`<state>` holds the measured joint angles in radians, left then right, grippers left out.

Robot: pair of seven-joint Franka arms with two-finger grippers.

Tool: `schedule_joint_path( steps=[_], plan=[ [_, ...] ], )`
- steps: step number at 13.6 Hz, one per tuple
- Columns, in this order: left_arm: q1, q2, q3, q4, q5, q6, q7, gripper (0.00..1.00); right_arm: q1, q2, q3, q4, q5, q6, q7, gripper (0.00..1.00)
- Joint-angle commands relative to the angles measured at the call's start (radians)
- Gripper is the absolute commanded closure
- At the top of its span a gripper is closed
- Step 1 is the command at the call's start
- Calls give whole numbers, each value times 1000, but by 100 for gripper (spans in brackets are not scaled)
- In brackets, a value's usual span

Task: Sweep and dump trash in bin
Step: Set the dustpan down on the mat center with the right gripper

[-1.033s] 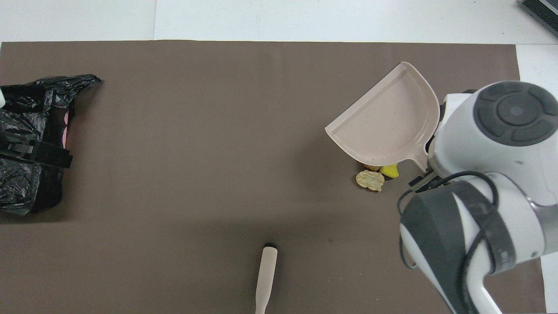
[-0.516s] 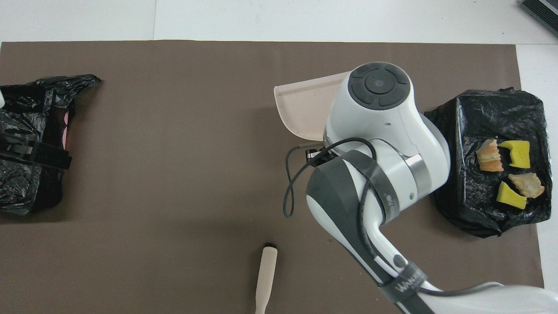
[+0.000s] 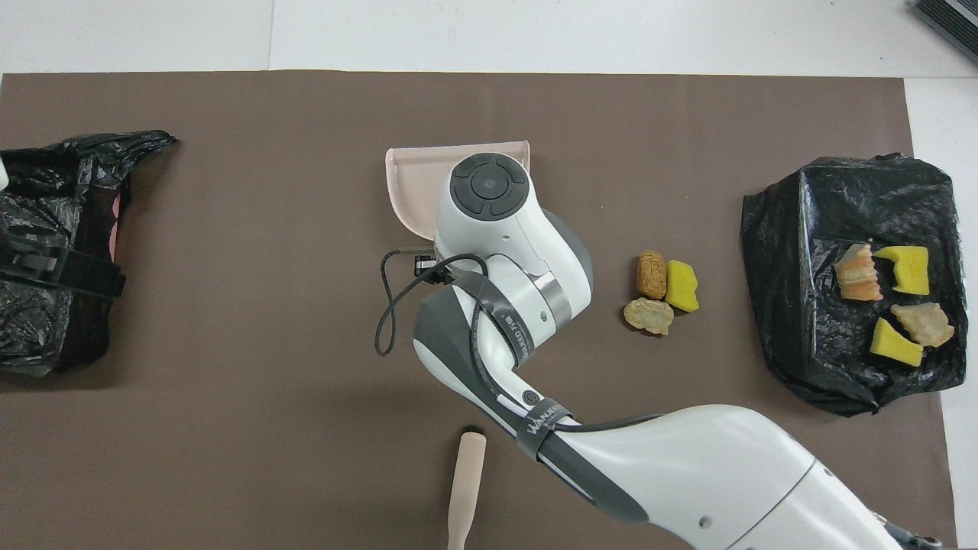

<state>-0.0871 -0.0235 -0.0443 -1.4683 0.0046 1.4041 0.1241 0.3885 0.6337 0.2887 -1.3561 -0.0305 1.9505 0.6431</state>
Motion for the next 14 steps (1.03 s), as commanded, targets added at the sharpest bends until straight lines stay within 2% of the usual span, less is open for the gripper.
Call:
schedule_joint_path(
  steps=[1,4,5,6,8,9,12,14],
  plan=[
    [9,-21,-2,-21,-8,-4,16,0,15,53,1,51,18,25,4,100],
    [10,-19,-2,-21,-8,-5,8,0,10,57,1,46,21,24,6,100],
    [10,-19,-2,-21,-8,-4,6,0,12,55,1,45,24,21,7,80],
    [10,-19,-2,-20,-8,-1,6,0,18,44,1,41,6,16,6,1],
    [12,-19,0,-21,-8,0,8,0,10,12,1,37,21,1,4,0],
    [12,-19,0,-21,-8,1,6,0,1,-24,1,20,29,-42,0,0],
    [7,-19,-2,-21,-8,9,23,0,-19,-69,0,-3,12,-122,-3,0],
    [-6,-18,-6,-21,-9,15,17,0,-23,-139,1,-38,15,-169,-3,0]
  ],
)
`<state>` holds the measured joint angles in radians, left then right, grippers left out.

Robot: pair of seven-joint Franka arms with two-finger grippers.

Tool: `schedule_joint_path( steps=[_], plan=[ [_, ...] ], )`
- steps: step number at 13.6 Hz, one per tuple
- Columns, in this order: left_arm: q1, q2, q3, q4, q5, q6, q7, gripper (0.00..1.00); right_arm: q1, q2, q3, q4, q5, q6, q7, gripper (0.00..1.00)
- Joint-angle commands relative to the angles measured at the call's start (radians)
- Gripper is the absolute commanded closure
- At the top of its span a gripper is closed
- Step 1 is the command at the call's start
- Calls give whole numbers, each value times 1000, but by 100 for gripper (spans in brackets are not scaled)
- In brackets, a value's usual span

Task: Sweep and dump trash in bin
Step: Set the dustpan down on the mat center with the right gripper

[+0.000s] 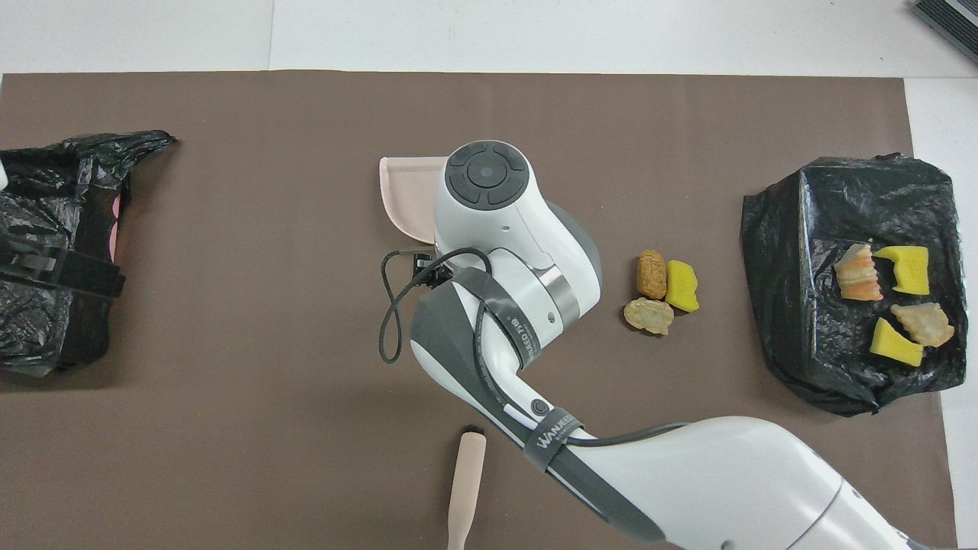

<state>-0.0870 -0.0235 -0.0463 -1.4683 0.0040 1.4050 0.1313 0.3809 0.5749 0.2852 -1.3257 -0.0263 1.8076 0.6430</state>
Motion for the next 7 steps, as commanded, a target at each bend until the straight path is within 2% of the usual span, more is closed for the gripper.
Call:
schedule_joint_path(
  steps=[1,3,5,7],
  plan=[
    [-10,-19,-10,-21,-9,26,-1,0,-23,-139,5,-113,23,-39,-2,0],
    [-10,-12,-42,-24,-10,86,-4,0,-28,-254,6,-237,35,-72,0,0],
    [-16,0,-67,-24,-10,110,-7,0,-16,-367,5,-361,104,-99,21,0],
    [-71,19,-70,-38,-10,147,-82,0,4,-455,6,-485,135,-93,39,0]
  ],
)
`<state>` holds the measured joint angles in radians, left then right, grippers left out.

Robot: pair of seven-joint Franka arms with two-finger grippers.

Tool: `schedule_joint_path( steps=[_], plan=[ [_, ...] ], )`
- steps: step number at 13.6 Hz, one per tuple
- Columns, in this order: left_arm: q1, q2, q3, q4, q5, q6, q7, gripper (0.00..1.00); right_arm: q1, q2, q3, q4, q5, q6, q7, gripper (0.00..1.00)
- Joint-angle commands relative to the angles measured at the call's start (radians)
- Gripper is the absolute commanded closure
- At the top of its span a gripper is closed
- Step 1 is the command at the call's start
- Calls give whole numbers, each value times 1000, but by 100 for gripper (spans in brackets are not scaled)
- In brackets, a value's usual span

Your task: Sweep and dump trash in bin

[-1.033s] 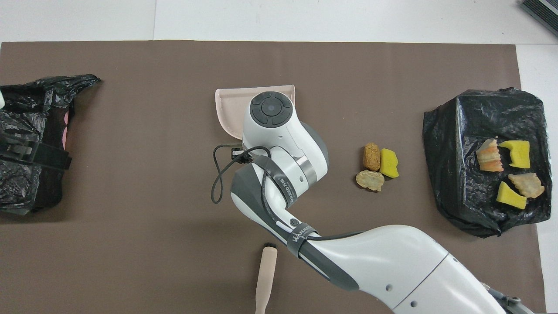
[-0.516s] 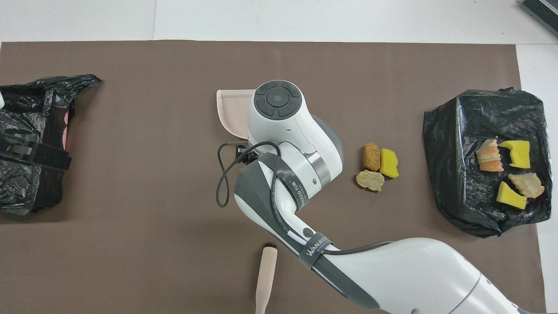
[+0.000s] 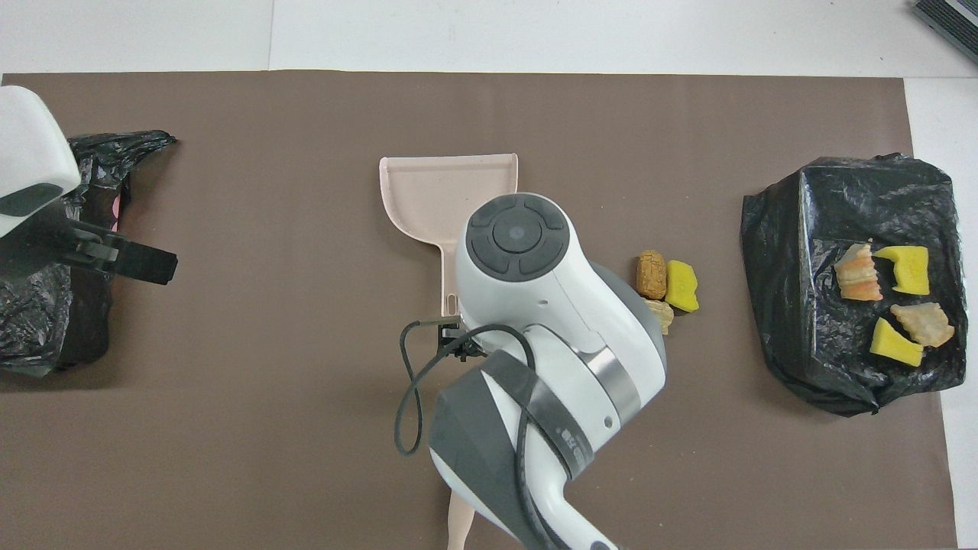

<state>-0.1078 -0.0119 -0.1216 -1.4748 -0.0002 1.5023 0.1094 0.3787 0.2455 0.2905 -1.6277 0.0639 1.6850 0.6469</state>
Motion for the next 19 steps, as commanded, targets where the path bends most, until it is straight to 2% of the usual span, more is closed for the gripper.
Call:
schedule_joint_path(
  steps=[1,4,6,8,11,12,14,19],
  plan=[
    [-88,23,5,-42,-6,93,-116,0,23,-170,1,-255,85,56,52,0],
    [-168,65,5,-91,-6,212,-175,0,84,-308,-1,-493,215,241,106,0],
    [-209,99,5,-119,-6,278,-212,0,117,-362,1,-561,257,256,125,0],
    [-254,139,5,-148,-3,334,-220,0,196,-355,1,-613,281,310,202,0],
    [-352,246,7,-183,25,478,-380,0,284,-353,1,-692,338,416,263,0],
    [-363,274,7,-193,35,525,-417,0,330,-347,1,-728,356,491,299,0],
    [-387,291,7,-232,36,587,-427,0,390,-328,1,-776,367,602,349,0],
    [-409,319,7,-283,36,662,-497,0,431,-305,1,-799,369,636,387,0]
  ],
)
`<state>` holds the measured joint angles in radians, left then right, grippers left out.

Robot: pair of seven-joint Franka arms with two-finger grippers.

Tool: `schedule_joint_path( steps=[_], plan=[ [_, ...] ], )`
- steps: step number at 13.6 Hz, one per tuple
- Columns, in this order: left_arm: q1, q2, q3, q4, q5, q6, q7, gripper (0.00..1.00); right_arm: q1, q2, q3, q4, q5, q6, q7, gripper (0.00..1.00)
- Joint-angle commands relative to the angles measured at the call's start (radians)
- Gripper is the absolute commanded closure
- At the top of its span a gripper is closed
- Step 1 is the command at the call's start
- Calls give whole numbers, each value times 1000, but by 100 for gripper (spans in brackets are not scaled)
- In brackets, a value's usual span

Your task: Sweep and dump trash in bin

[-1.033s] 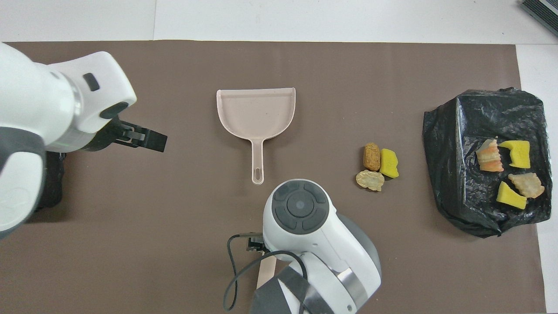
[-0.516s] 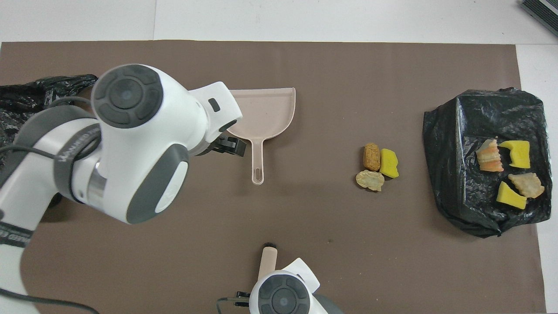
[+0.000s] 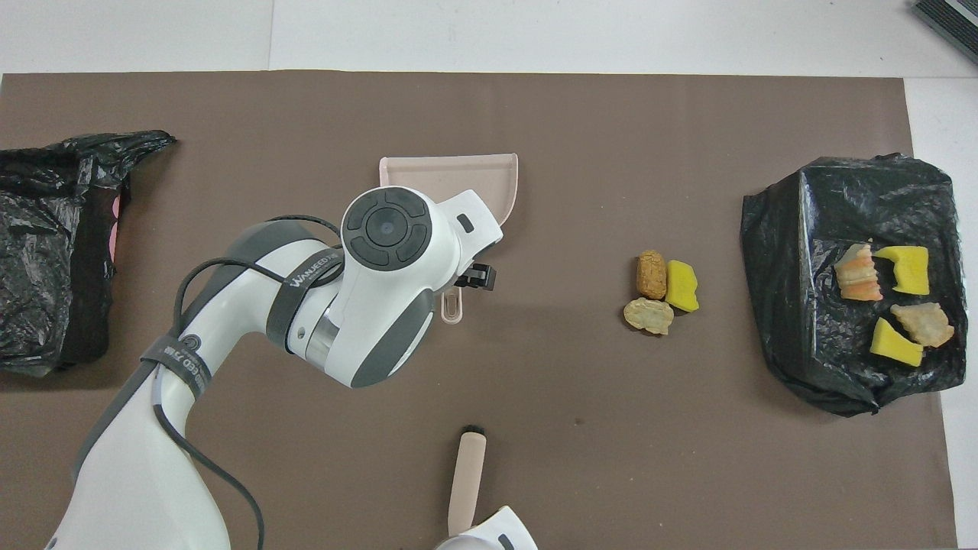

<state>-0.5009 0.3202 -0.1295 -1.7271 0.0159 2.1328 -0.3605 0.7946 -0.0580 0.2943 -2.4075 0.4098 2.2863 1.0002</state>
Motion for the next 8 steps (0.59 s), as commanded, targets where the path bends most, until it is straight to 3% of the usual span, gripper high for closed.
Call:
schedule_joint_path(
  steps=[1,3,6,8],
  plan=[
    [-13,-12,14,-31,19,45,-29,0,15,0,-3,-19,23,41,37,0],
    [-8,-9,14,-43,19,65,-29,0,20,3,-3,-21,23,41,38,2],
    [-2,2,14,-43,19,73,-29,0,20,17,-4,-15,23,38,43,47],
    [-7,20,14,-43,18,85,-38,0,20,17,-4,-12,23,41,31,84]
  ],
)
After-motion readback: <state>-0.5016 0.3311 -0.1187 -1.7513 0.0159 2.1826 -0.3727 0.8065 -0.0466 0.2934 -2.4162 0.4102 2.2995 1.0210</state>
